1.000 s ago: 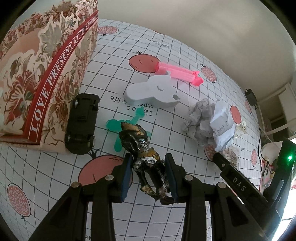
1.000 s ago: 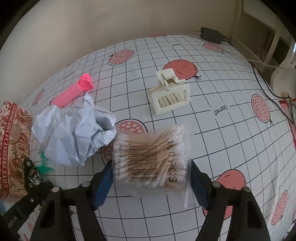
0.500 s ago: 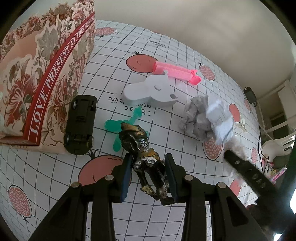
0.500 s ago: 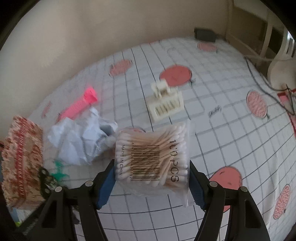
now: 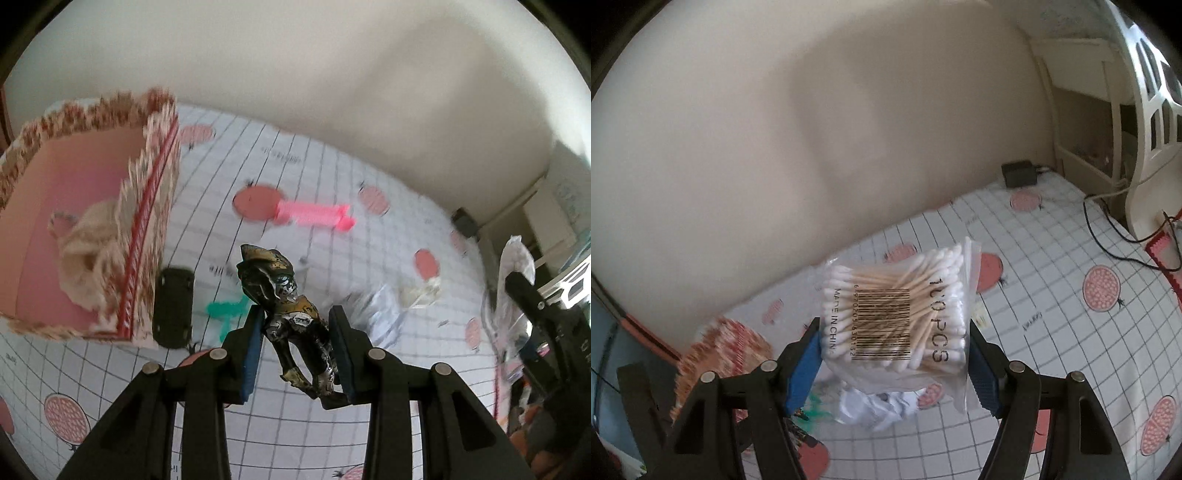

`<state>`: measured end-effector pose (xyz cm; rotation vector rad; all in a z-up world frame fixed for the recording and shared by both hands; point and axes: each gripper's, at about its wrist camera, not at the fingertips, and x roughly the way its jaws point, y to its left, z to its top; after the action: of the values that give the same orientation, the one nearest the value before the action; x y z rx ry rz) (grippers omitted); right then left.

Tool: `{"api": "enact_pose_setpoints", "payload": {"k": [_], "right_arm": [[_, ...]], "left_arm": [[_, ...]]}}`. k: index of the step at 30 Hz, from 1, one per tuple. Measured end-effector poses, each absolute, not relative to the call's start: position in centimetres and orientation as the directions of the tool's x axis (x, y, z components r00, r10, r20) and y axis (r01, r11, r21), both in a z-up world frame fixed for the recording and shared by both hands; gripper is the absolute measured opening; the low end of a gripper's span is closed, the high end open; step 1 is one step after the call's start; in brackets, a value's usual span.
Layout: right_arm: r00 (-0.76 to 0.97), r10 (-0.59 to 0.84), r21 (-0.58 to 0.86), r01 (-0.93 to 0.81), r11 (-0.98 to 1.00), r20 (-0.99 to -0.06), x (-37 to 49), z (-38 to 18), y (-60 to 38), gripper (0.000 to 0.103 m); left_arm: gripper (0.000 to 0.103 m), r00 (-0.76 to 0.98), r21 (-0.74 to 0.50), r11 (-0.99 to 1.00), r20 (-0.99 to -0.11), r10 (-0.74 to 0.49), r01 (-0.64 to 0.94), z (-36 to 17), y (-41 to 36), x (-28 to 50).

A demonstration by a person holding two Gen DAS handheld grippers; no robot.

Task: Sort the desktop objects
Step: 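Carry the robot figure with the left gripper while the right carries the swab bag over the box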

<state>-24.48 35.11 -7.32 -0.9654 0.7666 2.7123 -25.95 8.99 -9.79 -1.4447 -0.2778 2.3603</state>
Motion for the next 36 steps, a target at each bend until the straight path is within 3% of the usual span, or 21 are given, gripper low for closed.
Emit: {"api": "enact_pose_setpoints", "payload": {"k": [10,27,36], "right_arm": [[-0.819,-0.039,0.457,-0.280,-0.844,-0.573,-24.2,-6.1,34.8,0.074],[-0.803,-0.196,0.478,-0.123,-0.870,-0.563,-25.1,-6.9,26.9,0.074],[-0.776,-0.251,0.454,-0.050,-0.889,-0.578,-25.1,-7.2,22.1,0.074]], "left_arm": [[0.037,-0.543,-0.348,-0.905,-0.725,0.425,-0.244,-3.7,8.3,-25.9],[0.037,-0.646,-0.353,-0.925,-0.675,0.357,-0.142,-3.4,1.1,-25.0],[0.037,-0.703,-0.410,-0.912,-0.646,0.299,-0.011,-3.4,-5.9,-25.2]]}}
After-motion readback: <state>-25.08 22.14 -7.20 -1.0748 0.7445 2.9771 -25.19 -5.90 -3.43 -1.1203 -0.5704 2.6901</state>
